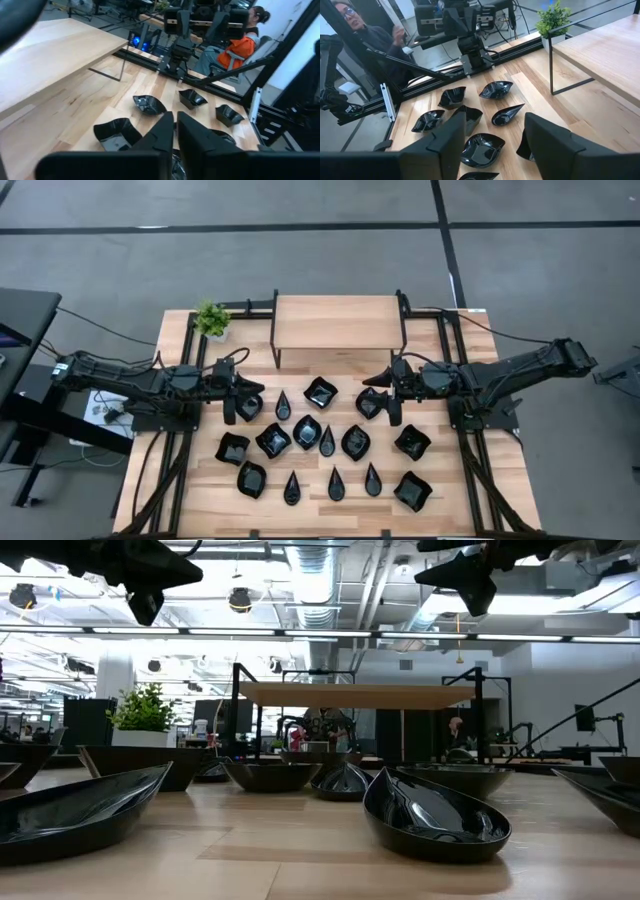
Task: Pick & Place Mini shaped plates
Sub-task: Put the black drop shaped plate on the shelf
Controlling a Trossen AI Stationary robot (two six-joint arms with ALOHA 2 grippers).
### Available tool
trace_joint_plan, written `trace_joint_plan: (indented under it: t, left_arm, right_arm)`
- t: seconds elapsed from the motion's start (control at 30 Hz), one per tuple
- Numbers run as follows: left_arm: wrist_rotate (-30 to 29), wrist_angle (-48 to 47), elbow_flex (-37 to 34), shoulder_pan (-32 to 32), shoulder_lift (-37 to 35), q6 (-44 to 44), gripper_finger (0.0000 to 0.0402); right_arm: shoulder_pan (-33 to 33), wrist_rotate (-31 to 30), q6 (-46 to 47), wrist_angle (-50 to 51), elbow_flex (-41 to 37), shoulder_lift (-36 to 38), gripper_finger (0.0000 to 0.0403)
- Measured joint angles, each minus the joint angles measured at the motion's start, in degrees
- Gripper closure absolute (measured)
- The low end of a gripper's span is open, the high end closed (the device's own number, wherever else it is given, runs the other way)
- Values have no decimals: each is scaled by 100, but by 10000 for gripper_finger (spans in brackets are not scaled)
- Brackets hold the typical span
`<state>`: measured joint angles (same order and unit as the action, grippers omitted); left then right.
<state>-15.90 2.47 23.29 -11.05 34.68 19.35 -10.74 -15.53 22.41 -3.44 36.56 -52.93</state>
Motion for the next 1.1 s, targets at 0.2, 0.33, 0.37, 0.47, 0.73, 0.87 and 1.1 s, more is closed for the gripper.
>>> trace_joint_plan:
  t: [0.2,0.33,0.37,0.47,0.73,0.87,1.1]
  left_arm:
    - [287,17,0,0,0,0,393]
    - [577,49,0,0,0,0,396]
    - [701,64,0,0,0,0,396]
    - [1226,159,0,0,0,2,395]
    - [3629,1173,0,-2,0,100,395]
    - [4611,1835,0,-2,-2,331,396]
    - [5005,2033,0,1,0,403,395]
  right_arm:
    - [0,0,-42,0,0,0,263]
    - [0,37,-46,0,0,0,299]
    - [0,51,-46,0,0,0,307]
    - [-17,94,-48,2,0,0,332]
    - [-17,972,-185,2,0,-1,399]
    - [-17,1290,-185,2,0,-2,396]
    - [-66,1710,-197,2,0,-1,401]
